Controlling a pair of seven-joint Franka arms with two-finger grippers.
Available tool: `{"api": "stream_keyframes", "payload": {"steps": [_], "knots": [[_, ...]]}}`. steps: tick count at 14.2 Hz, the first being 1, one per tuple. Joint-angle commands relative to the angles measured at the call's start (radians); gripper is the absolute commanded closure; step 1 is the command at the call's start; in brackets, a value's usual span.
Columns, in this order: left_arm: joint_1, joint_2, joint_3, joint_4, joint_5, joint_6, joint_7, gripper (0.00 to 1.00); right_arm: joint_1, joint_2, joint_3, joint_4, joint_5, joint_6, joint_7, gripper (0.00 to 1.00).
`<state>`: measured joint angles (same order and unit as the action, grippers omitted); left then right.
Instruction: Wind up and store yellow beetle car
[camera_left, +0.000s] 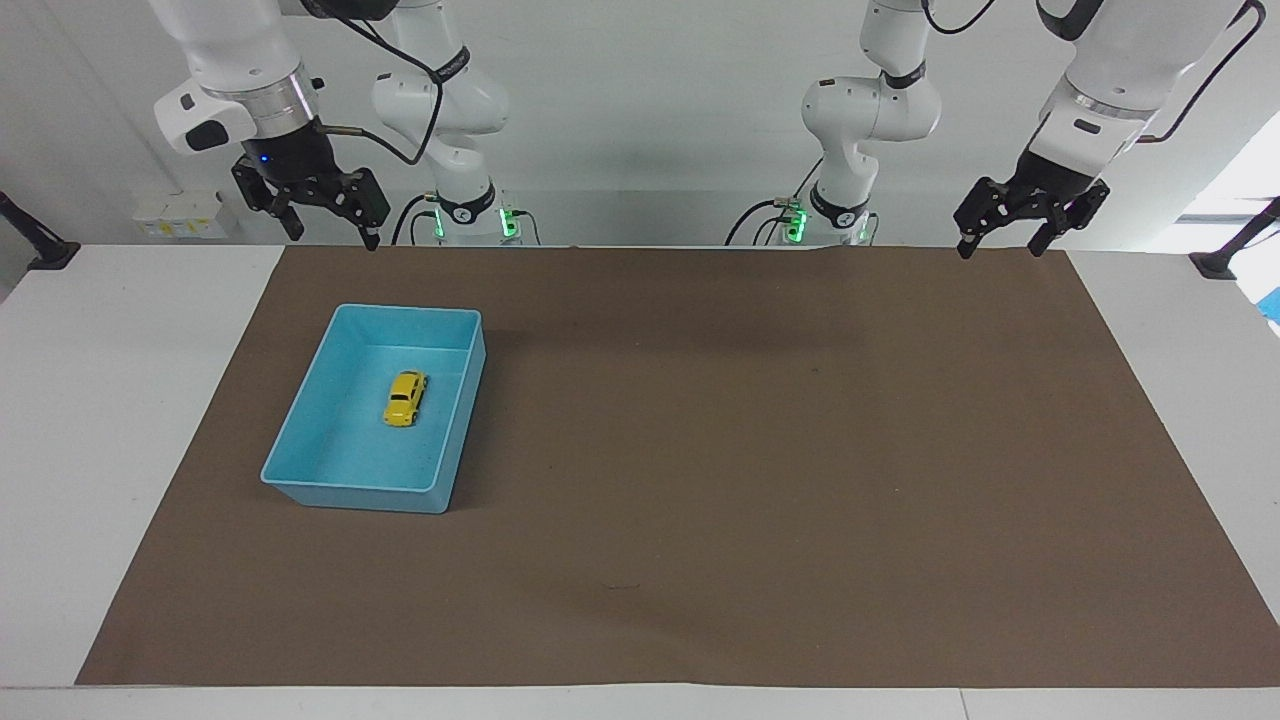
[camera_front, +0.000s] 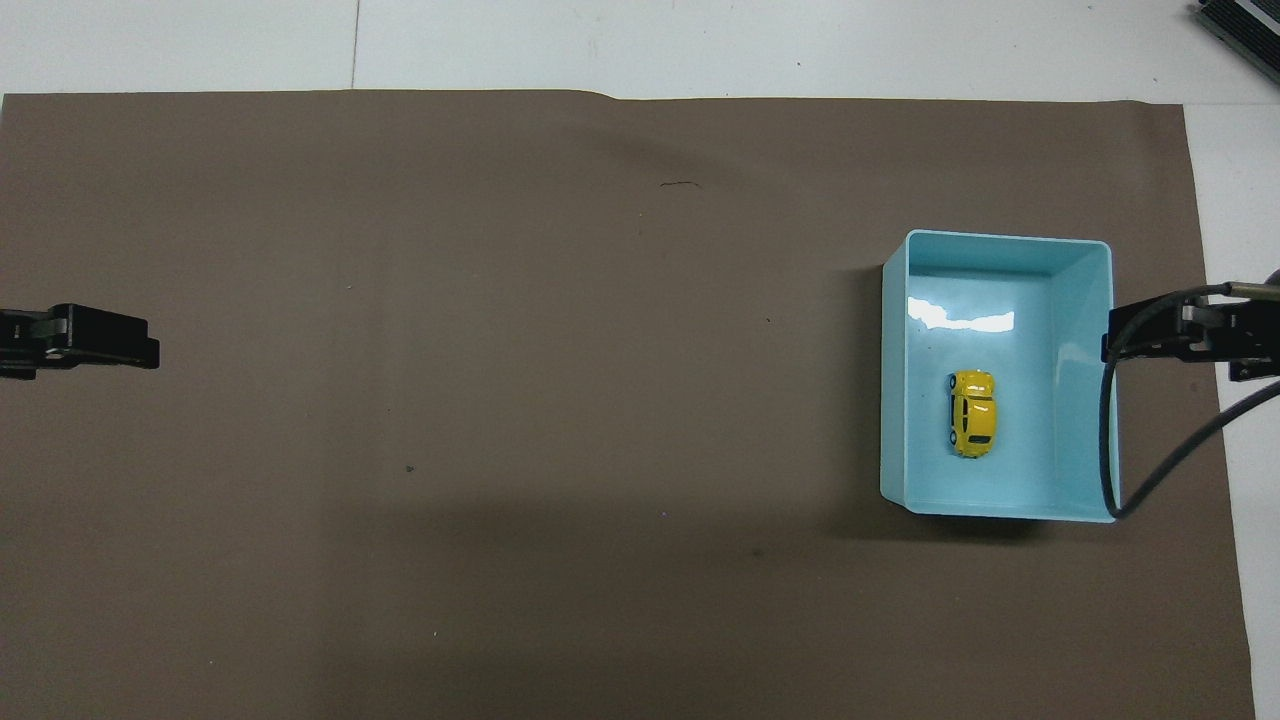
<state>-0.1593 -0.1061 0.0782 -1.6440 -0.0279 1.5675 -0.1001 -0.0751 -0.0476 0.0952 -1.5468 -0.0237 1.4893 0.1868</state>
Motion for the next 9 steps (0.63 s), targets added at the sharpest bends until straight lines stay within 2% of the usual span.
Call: {"api": "stream_keyframes", "payload": {"steps": [1,9], "knots": [[0.020,-0.015,-0.012,-0.004,0.008,-0.006,0.003,0.00,-0.014,-0.002,0.006,-0.004,0.025,0.009,-0.032,0.00],[0.012,-0.015,-0.018,-0.005,0.017,-0.001,0.089,0.00,-0.015,-0.009,0.005,-0.016,0.025,0.009,-0.055,0.00]]}}
